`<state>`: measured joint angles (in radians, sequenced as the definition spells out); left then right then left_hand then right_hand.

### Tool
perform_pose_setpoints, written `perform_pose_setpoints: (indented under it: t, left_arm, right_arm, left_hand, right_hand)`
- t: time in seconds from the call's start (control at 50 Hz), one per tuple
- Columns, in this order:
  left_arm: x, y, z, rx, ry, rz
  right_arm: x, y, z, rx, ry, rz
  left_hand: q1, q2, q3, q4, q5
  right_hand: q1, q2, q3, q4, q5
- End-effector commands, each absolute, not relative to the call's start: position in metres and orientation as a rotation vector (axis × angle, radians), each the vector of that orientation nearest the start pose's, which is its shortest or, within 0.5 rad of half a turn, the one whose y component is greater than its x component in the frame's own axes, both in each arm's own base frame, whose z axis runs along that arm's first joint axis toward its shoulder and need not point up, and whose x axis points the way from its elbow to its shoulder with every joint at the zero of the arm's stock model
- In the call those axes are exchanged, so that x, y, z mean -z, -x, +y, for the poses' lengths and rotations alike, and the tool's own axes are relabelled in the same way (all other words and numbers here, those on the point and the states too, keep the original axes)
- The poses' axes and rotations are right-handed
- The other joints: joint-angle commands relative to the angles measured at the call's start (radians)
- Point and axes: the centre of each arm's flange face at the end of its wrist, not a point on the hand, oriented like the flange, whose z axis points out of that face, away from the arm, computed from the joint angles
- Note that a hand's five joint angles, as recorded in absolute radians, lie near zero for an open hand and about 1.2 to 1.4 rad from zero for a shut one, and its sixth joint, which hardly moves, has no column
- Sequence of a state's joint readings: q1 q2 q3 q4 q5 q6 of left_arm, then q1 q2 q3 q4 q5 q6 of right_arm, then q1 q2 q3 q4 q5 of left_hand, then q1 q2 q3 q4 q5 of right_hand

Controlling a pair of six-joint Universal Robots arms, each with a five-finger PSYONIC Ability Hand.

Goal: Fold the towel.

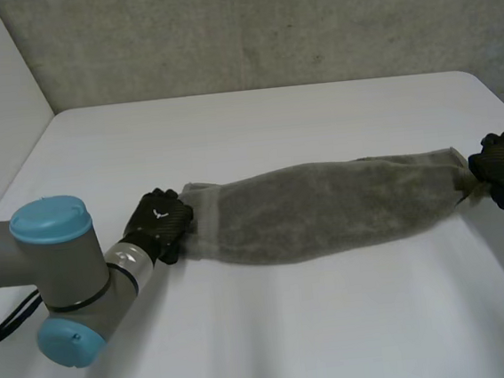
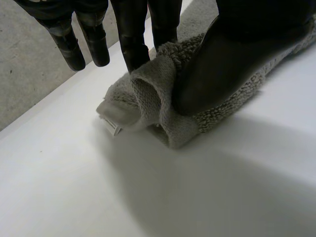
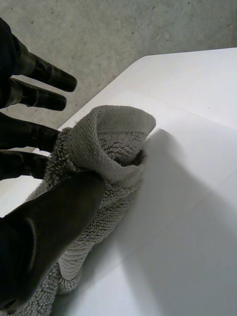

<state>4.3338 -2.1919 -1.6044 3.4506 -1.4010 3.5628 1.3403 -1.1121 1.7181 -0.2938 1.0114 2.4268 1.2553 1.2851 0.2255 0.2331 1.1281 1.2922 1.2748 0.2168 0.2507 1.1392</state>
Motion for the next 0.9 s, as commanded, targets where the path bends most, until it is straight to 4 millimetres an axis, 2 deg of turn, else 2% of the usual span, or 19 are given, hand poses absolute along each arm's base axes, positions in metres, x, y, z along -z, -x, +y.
perform_pose_setpoints:
  t: [0.02, 0.08, 0.12, 0.18, 0.28, 0.4, 0.48, 0.62, 0.66, 0.7, 0.76, 0.9]
  left_arm:
    - [-0.114, 0.270, -0.289, 1.885, -1.168, 2.378]
    - [-0.115, 0.267, -0.291, 1.882, -1.153, 2.379]
    - [-0.116, 0.265, -0.292, 1.883, -1.144, 2.378]
    - [-0.117, 0.257, -0.296, 1.868, -1.111, 2.387]
    - [-0.118, 0.253, -0.299, 1.870, -1.090, 2.383]
    - [-0.117, 0.247, -0.303, 1.856, -1.066, 2.391]
    - [-0.117, 0.248, -0.298, 1.849, -1.078, 2.398]
    - [-0.129, 0.249, -0.289, 1.882, -1.079, 2.386]
    - [-0.136, 0.250, -0.285, 1.905, -1.085, 2.368]
    - [-0.140, 0.251, -0.283, 1.917, -1.088, 2.362]
    - [-0.142, 0.250, -0.281, 1.918, -1.084, 2.362]
    - [-0.144, 0.246, -0.284, 1.924, -1.062, 2.356]
  right_arm:
    - [-0.145, -0.096, -0.366, 1.986, 1.130, 2.324]
    - [-0.146, -0.092, -0.368, 1.995, 1.128, 2.327]
    - [-0.148, -0.077, -0.373, 2.017, 1.109, 2.341]
    - [-0.150, -0.071, -0.374, 2.020, 1.118, 2.298]
    - [-0.150, -0.075, -0.369, 1.981, 1.136, 2.235]
    - [-0.151, -0.068, -0.370, 1.978, 1.125, 2.244]
    - [-0.150, -0.069, -0.368, 1.968, 1.122, 2.254]
    - [-0.150, -0.073, -0.363, 1.915, 1.096, 2.268]
    - [-0.149, -0.075, -0.359, 1.871, 1.085, 2.282]
    - [-0.147, -0.076, -0.356, 1.834, 1.070, 2.301]
    - [-0.148, -0.076, -0.353, 1.807, 1.049, 2.318]
    - [-0.146, -0.077, -0.348, 1.763, 1.017, 2.336]
  left_hand:
    - [0.141, 0.111, -0.051, -0.059, 0.094]
    - [0.141, 0.111, -0.051, -0.059, 0.094]
    - [0.141, 0.111, -0.051, -0.059, 0.094]
    - [0.141, 0.111, -0.051, -0.059, 0.094]
    - [0.141, 0.111, -0.051, -0.059, 0.094]
    - [0.141, 0.111, -0.051, -0.059, 0.094]
    - [0.141, 0.111, -0.051, -0.059, 0.094]
    - [0.141, 0.111, -0.051, -0.059, 0.094]
    - [-0.005, -0.035, -0.051, -0.059, -0.052]
    - [-0.008, -0.038, -0.051, -0.059, -0.056]
    - [-0.017, -0.047, -0.051, -0.059, -0.065]
    - [-0.017, -0.047, -0.051, -0.059, -0.065]
  right_hand:
    - [0.104, 0.121, -0.042, -0.076, 0.083]
    - [0.104, 0.121, -0.042, -0.076, 0.083]
    - [0.104, 0.121, -0.042, -0.076, 0.083]
    - [0.104, 0.121, -0.042, -0.076, 0.083]
    - [0.104, 0.121, -0.042, -0.076, 0.083]
    - [0.104, 0.121, -0.042, -0.076, 0.083]
    - [0.104, 0.121, -0.042, -0.076, 0.083]
    - [0.104, 0.121, -0.042, -0.076, 0.083]
    - [0.104, 0.121, -0.042, -0.076, 0.083]
    - [-0.220, -0.202, -0.042, -0.076, -0.241]
    - [-0.311, -0.294, -0.042, -0.076, -0.333]
    - [-0.335, -0.318, -0.042, -0.076, -0.357]
